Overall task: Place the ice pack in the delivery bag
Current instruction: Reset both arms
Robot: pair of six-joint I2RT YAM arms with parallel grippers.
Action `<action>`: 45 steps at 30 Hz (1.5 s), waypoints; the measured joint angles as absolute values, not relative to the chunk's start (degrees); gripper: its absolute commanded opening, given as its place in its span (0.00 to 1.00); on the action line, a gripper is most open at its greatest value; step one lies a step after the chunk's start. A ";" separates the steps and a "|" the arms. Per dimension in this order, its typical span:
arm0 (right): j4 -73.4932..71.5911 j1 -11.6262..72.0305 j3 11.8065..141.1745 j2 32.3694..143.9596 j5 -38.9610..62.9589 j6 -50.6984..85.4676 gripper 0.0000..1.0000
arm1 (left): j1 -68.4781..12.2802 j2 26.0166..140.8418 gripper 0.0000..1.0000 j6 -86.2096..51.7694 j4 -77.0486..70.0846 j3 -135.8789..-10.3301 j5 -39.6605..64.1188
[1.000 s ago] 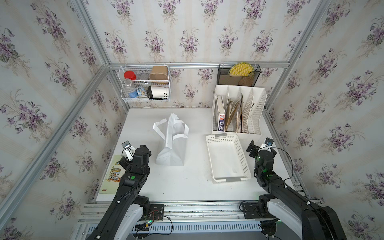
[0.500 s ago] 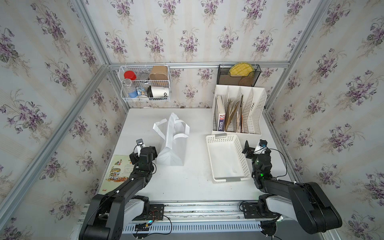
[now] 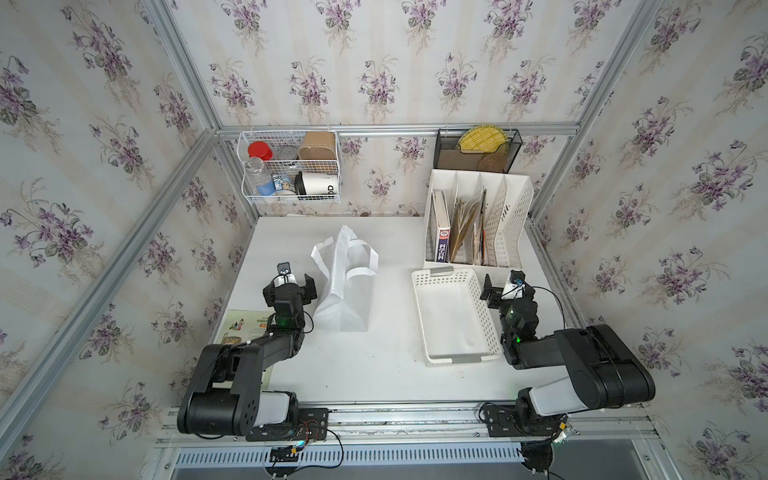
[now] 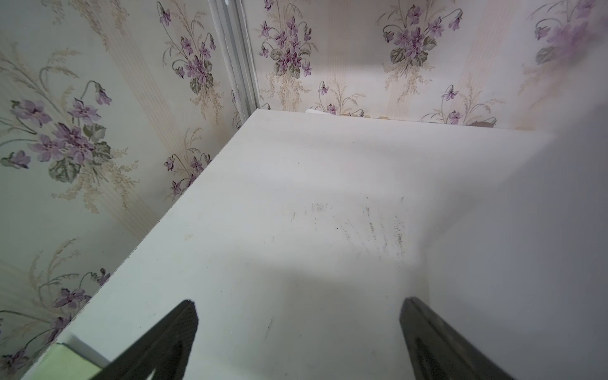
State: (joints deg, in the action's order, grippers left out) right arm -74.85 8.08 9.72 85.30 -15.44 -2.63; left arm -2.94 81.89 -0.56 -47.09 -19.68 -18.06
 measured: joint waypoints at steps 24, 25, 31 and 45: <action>-76.03 5.19 11.33 88.66 -15.68 1.56 1.00 | -1.80 88.47 1.00 0.05 -53.74 -20.29 -11.97; -76.01 5.19 11.33 88.66 -15.79 1.56 1.00 | -1.80 88.47 1.00 0.19 -53.71 -20.38 -11.92; -76.03 5.19 11.33 88.66 -15.86 1.56 1.00 | -1.89 88.47 1.00 0.38 -53.65 -20.73 -11.44; -76.01 5.19 11.33 88.66 -15.86 1.56 1.00 | -1.89 88.47 1.00 0.54 -53.65 -20.73 -11.14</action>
State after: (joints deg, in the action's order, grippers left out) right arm -76.01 5.19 11.33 88.66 -15.86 1.56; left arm -1.89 88.47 0.54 -53.65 -20.73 -11.14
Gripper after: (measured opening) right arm 0.998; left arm 0.998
